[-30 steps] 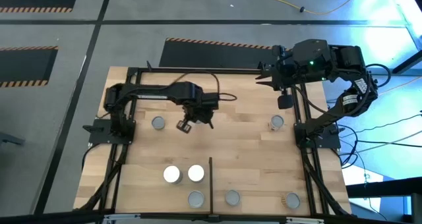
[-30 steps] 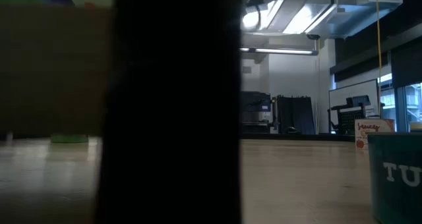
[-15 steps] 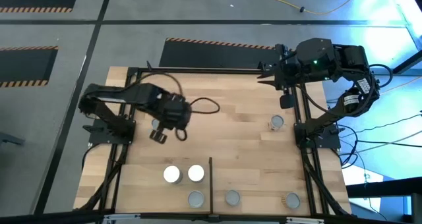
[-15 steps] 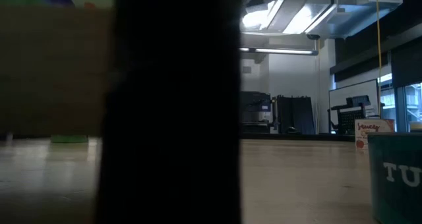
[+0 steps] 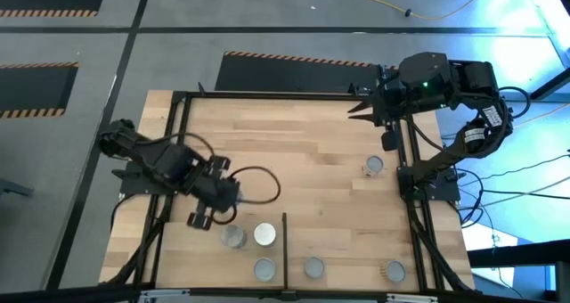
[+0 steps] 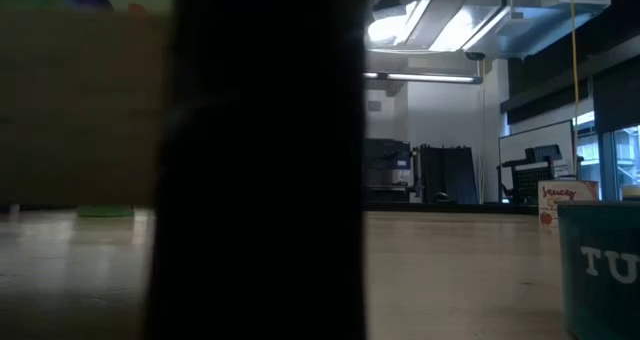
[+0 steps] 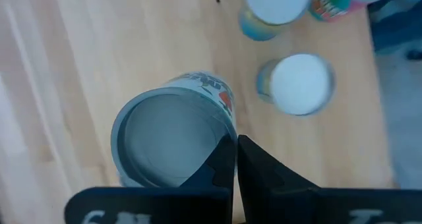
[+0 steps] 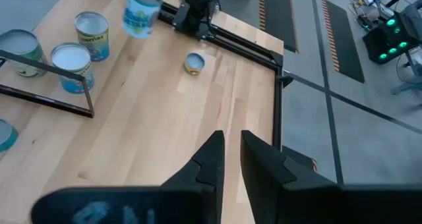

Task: Pick and place cans onto a shelf
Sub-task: Put the canned mixed veggies on the shelf

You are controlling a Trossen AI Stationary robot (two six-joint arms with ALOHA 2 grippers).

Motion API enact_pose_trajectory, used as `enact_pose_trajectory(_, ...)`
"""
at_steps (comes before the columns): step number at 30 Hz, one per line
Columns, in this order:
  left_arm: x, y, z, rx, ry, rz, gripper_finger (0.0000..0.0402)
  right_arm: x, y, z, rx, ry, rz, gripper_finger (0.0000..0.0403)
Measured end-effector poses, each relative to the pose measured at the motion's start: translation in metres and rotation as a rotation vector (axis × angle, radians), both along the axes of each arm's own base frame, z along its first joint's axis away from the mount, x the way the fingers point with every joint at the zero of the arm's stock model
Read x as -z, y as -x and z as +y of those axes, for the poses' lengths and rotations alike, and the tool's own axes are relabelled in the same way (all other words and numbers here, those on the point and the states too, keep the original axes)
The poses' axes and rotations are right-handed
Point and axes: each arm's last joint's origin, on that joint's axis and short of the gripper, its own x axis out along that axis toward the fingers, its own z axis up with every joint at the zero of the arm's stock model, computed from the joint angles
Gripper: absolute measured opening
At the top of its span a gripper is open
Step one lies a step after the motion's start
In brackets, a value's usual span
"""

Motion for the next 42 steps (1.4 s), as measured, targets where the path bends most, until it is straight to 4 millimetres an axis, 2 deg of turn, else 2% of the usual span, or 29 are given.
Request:
enact_pose_trajectory(5,-0.010,0.015,-0.025,-0.020,0.054,-0.038,0.0000,0.000,0.000,0.000,-0.001,0.001,0.000,0.0053)
enact_pose_trajectory(13,-0.038,0.032,-0.055,-0.066,0.226,-0.187,0.0000,0.000,0.000,0.000,0.000,0.000,-0.001,0.0053)
enact_pose_trajectory(23,-0.030,0.046,-0.093,-0.106,0.344,-0.231,0.0000,0.000,0.000,0.000,0.000,0.000,-0.002,0.0053)
enact_pose_trajectory(31,0.001,0.039,-0.130,-0.130,0.293,-0.159,0.0000,0.000,0.000,0.000,0.001,0.000,-0.003,0.0053)
enact_pose_trajectory(37,0.029,0.026,-0.154,-0.165,0.264,-0.075,0.0000,0.000,0.000,0.000,0.000,0.000,-0.003,0.0053)
enact_pose_trajectory(42,0.046,0.012,-0.169,-0.190,0.268,-0.069,0.0000,0.000,0.000,0.000,0.001,0.000,-0.003,0.0053)
